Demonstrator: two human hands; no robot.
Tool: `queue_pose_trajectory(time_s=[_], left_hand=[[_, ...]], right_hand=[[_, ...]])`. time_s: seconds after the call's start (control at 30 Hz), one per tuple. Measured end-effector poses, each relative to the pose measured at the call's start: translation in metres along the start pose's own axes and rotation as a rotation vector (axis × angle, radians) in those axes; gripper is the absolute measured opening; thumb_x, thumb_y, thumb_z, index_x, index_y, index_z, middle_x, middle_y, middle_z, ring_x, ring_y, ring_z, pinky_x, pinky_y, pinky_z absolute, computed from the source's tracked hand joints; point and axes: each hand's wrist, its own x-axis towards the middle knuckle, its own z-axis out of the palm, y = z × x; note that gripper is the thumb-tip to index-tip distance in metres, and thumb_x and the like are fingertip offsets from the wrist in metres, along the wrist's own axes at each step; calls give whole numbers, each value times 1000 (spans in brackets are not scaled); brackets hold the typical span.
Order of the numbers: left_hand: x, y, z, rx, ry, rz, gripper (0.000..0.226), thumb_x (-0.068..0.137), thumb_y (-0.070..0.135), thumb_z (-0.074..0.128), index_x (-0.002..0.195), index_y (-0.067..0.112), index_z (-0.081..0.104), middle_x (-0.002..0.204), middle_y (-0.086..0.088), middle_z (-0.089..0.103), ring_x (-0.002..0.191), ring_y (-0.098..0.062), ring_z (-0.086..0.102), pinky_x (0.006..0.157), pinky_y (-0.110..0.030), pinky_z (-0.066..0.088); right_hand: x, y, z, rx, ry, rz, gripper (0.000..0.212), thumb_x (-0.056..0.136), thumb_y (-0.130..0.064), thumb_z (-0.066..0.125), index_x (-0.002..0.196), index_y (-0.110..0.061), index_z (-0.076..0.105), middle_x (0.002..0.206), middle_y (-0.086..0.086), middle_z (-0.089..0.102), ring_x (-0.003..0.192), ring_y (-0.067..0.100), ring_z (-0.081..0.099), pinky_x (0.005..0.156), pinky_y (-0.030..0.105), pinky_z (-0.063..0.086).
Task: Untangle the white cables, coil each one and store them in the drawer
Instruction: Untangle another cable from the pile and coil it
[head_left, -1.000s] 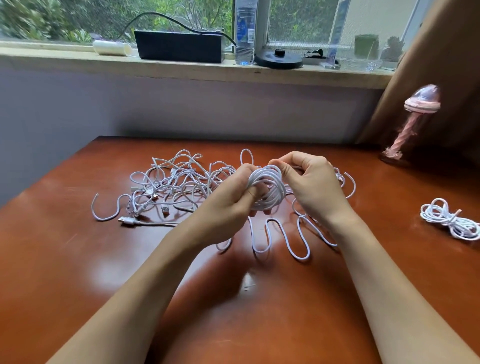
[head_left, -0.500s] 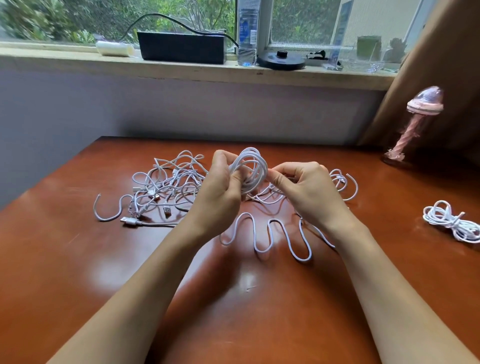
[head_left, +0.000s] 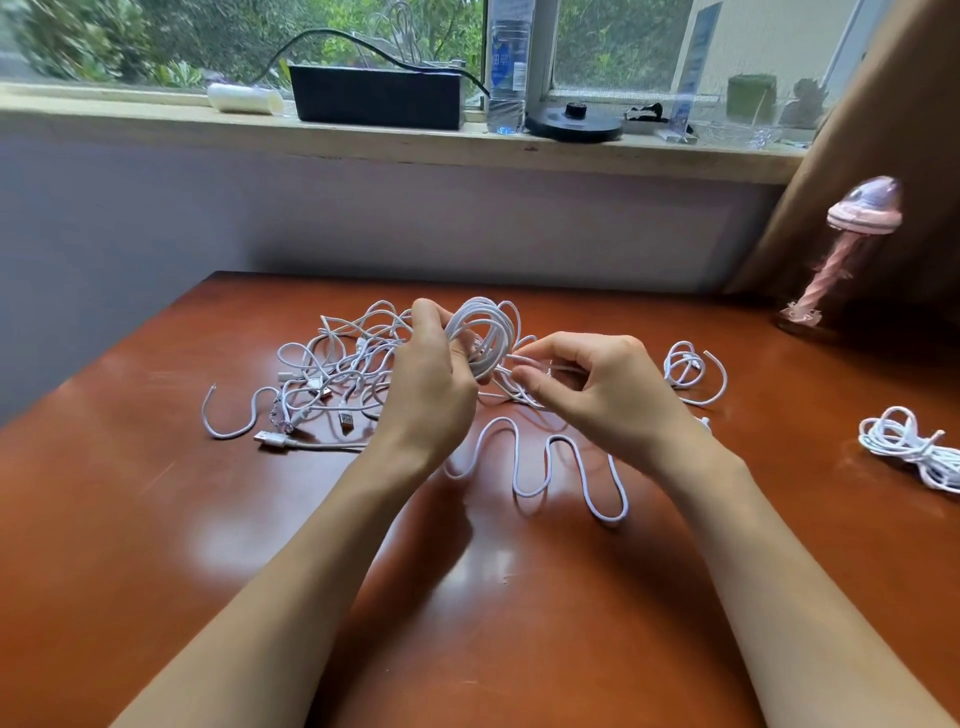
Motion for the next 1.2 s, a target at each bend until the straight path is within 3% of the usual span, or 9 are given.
queue_pose_trajectory(time_s=[0.07,0.17,0.33,0.47,0.6,0.8,0.97,1.07,1.2], left_hand=[[-2,2,0,43,1,14,6,101,1,44,98,7,44,75,3,61,65,-2,59,55,-23,41],[-1,1,0,96,11,20,8,100,-1,43,97,7,42,73,0,59,64,-8,55,56,-32,32],[-5,1,0,289,6,181,20,90,-7,40,96,11,34,60,4,46,62,-44,50,58,-41,31],[-8,5,1,418,-16,218,32,84,-11,43,97,15,30,59,11,36,60,-39,36,69,-36,21],[-10,2,4,497,-43,264,37,78,-12,44,96,16,29,59,7,42,59,-37,34,69,-35,15],[-9,2,4,611,-97,343,37,83,-7,49,97,19,26,56,10,34,58,-34,30,69,-37,17],[-7,3,0,610,-235,388,36,87,0,54,105,21,32,71,4,52,63,-32,30,70,-36,17],[-5,1,-4,500,-319,416,33,88,0,56,101,21,34,73,-3,60,64,-36,39,71,-36,23],[0,-6,-6,390,-365,447,6,96,12,51,102,12,52,73,-2,67,65,-38,52,71,-35,31]], right_hand=[[1,1,0,-115,31,-59,19,88,-39,75,98,-23,77,70,-23,63,63,-2,58,61,30,46],[1,0,1,-173,65,-105,20,87,-43,70,90,-25,75,77,-9,69,68,9,61,64,38,53],[0,-7,2,-237,58,-205,19,88,-40,70,83,-23,73,76,-10,64,66,14,59,60,39,52],[-1,-7,0,-273,58,-222,16,84,-37,77,80,-23,72,75,-10,61,64,11,55,58,36,51],[0,-5,3,-358,91,-234,22,79,-34,85,77,-19,68,80,-6,59,73,16,56,60,32,47],[-1,-3,4,-410,109,-268,23,75,-27,86,73,-17,65,117,-1,58,85,1,32,63,26,37],[1,5,8,-363,33,-316,17,79,-25,75,76,-12,65,116,-4,64,90,21,57,67,41,54],[1,9,8,-319,32,-295,16,80,-21,76,76,-11,65,109,-3,63,87,19,59,66,42,53],[1,13,7,-314,67,-294,17,78,-16,81,74,-11,65,104,-1,66,88,27,59,69,38,49]])
